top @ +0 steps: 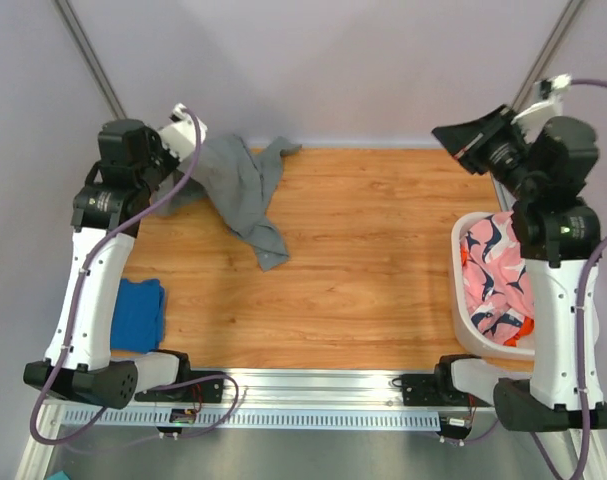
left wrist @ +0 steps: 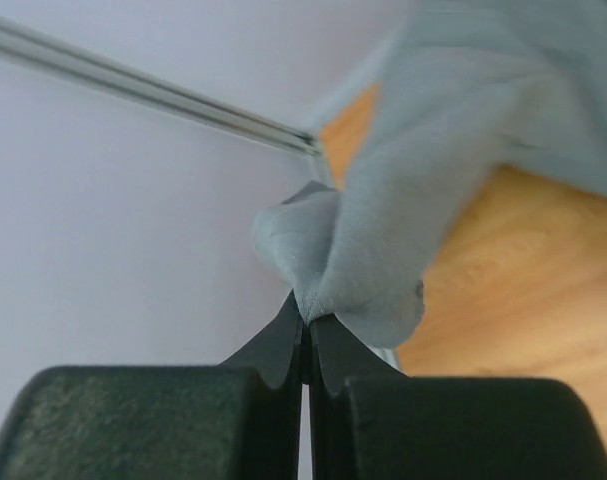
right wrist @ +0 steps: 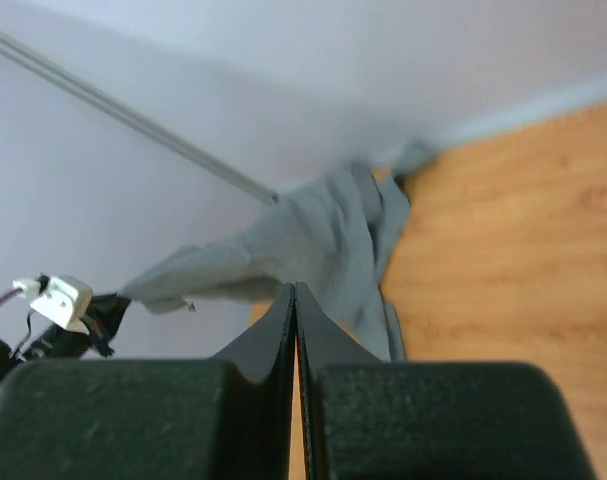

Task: Fold and stack the mixed laundry pile
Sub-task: Flatten out the shirt at the center of the board.

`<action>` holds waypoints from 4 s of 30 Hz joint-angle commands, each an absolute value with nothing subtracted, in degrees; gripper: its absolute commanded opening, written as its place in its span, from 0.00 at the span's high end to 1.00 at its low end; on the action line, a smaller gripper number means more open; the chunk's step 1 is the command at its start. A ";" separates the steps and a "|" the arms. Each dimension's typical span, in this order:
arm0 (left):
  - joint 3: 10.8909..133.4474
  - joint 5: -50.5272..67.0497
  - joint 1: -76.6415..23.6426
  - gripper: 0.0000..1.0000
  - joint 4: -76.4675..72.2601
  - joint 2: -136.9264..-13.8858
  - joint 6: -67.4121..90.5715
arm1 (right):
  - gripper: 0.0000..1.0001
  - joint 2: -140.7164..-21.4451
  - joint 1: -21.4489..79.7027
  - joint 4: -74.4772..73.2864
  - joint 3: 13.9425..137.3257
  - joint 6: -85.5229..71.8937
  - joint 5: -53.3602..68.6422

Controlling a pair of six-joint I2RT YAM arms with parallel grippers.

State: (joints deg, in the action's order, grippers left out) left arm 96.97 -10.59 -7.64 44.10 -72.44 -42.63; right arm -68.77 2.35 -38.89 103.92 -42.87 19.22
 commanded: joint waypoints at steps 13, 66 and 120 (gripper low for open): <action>78.41 -9.84 -11.25 1.00 53.62 -62.59 -34.19 | 0.43 -89.97 34.78 -36.30 83.84 -32.52 2.20; 62.14 4.75 -9.40 1.00 59.41 -55.20 -30.67 | 0.48 -101.59 35.78 -34.36 79.18 -30.85 6.07; 100.99 4.31 -3.78 1.00 79.52 -57.93 -43.78 | 1.00 -61.09 17.58 -52.55 116.37 -31.90 31.46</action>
State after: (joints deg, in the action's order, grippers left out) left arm 103.35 1.78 -4.05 72.49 -60.64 -43.44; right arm -62.17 17.56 -50.81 119.00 -30.39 26.13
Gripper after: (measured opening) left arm 0.008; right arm 0.008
